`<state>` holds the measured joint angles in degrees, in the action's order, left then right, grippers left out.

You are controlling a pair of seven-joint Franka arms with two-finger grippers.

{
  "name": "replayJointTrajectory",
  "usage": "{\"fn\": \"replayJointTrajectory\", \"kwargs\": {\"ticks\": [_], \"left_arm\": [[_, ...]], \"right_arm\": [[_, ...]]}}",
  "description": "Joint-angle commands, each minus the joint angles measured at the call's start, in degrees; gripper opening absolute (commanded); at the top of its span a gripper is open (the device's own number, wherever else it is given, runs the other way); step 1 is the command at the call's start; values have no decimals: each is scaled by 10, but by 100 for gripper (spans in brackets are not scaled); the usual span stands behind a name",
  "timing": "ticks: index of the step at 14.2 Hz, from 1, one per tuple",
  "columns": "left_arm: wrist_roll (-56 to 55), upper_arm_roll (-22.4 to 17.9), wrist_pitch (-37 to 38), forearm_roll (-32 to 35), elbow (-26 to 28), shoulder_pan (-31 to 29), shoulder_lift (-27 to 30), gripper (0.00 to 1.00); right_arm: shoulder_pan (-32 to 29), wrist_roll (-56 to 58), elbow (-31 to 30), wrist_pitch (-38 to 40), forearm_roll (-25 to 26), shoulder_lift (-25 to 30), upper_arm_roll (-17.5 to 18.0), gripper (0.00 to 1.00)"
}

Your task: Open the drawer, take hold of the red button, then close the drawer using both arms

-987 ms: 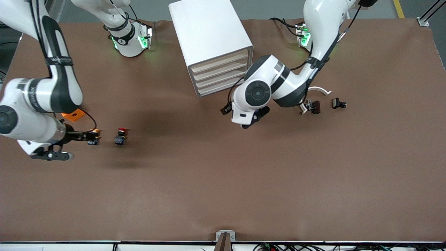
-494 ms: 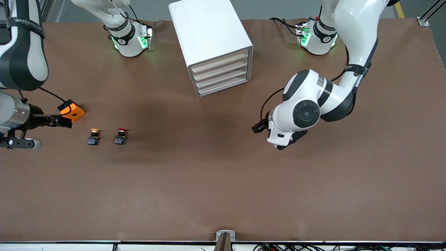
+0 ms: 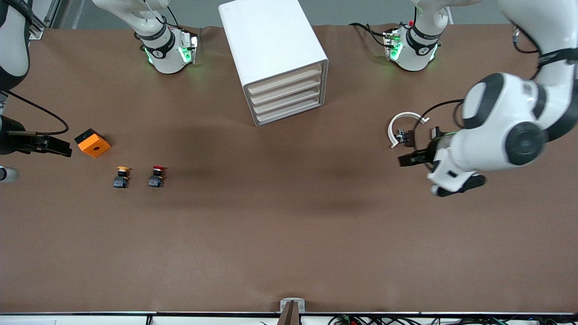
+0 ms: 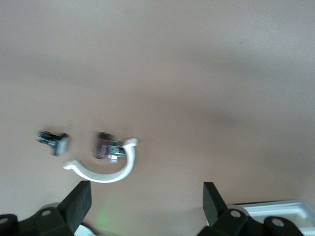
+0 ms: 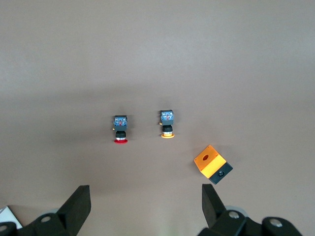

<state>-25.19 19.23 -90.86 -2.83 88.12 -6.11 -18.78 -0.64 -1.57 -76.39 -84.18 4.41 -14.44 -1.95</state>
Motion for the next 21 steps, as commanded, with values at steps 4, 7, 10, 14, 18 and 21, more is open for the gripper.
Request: {"fn": "replayJointTrajectory", "kwargs": {"ticks": [4,7,10,14,18,21], "left_arm": [[102,-49,-13,6,107,18,107,100],[124,-166,-45,6,164,122,150,100],[129,-215,-98,31,215,185,191,100],[183,-213,-98,33,222,139,238,100],[212,-217,-71,33,215,114,282,100],[213,-217,-29,33,181,111,284,100]], "right_arm": [[-2,-5,19,61,-12,-4,6,100],[-10,6,19,60,-74,15,-1,100],[-47,17,15,60,-99,43,4,100],[-47,18,12,71,-91,71,1,100],[-43,17,5,79,-74,91,6,100],[-18,10,5,89,-45,108,4,100]]}}
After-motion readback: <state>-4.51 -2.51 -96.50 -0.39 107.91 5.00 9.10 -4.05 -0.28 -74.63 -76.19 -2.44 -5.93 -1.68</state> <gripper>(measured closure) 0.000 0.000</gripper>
